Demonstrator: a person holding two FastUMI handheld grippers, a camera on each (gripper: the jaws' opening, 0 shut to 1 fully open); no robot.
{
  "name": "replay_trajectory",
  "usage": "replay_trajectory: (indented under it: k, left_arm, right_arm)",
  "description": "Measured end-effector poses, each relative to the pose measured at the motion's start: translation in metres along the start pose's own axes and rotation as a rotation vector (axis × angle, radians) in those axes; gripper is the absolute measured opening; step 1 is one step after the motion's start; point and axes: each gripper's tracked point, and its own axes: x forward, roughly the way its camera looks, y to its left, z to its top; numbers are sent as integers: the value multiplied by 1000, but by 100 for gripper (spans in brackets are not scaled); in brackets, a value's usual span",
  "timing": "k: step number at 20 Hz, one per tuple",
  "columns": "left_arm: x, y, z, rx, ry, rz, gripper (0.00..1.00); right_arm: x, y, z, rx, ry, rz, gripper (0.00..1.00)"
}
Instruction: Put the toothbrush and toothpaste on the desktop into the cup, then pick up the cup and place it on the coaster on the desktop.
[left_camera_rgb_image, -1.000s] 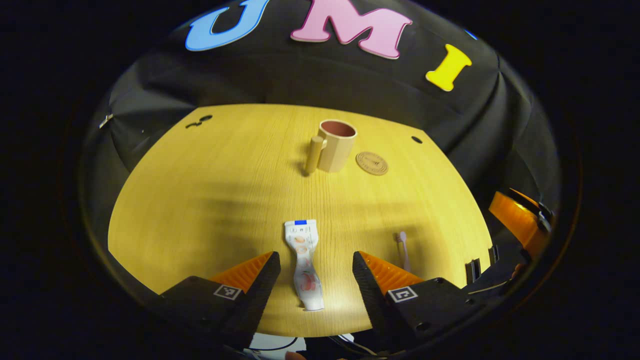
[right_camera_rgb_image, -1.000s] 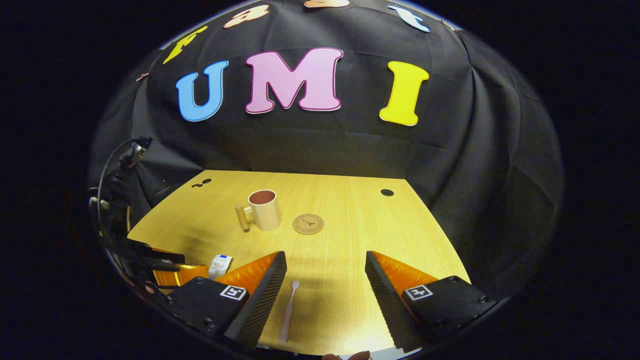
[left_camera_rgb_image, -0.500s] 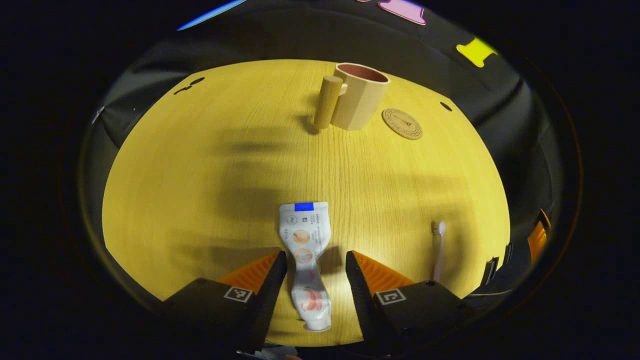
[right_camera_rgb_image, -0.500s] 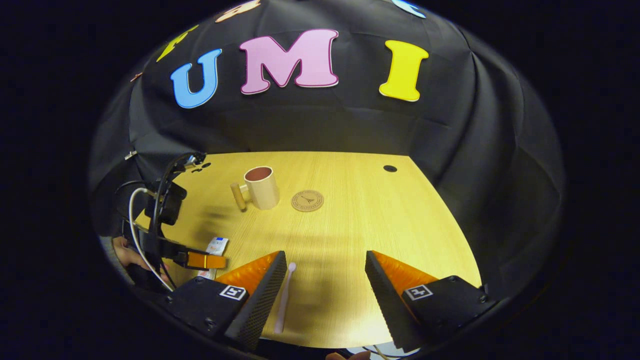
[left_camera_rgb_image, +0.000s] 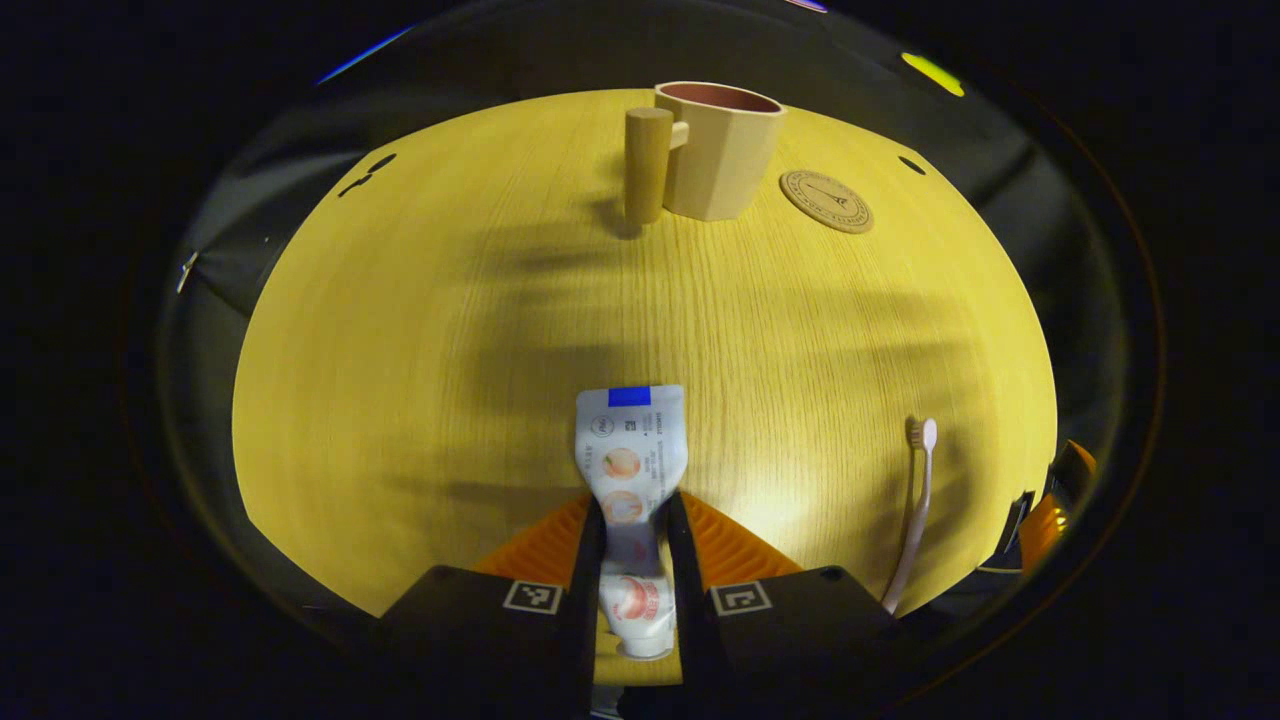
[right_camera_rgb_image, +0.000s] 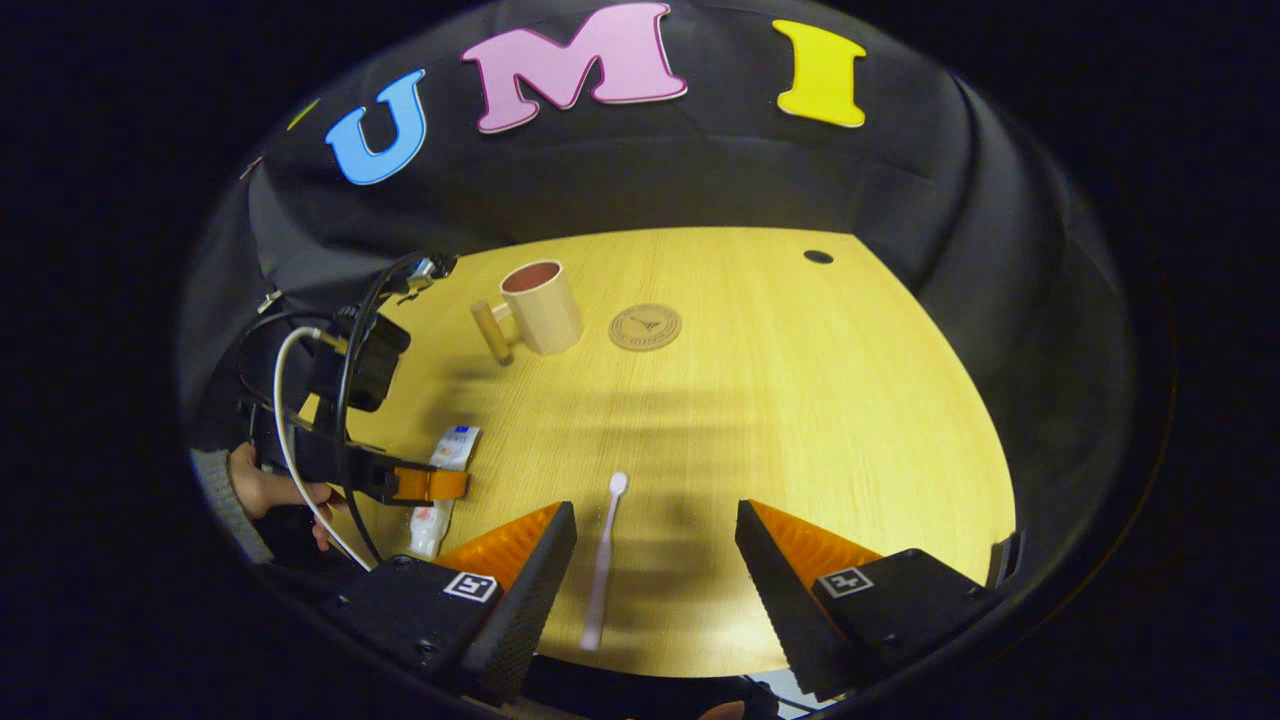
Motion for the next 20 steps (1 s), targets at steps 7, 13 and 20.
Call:
replay_trajectory:
  k: [7,13,20]
  left_arm:
    - [-1,-2,14,90,-108,-130,20]
    - [-38,9,24,56,-264,-215,16]
    - [-105,17,33,21,-450,-333,14]
  right_arm:
    - [37,18,-42,-42,184,-29,89]
    - [56,26,-61,-36,281,-68,68]
    - [63,24,-68,-30,330,-120,36]
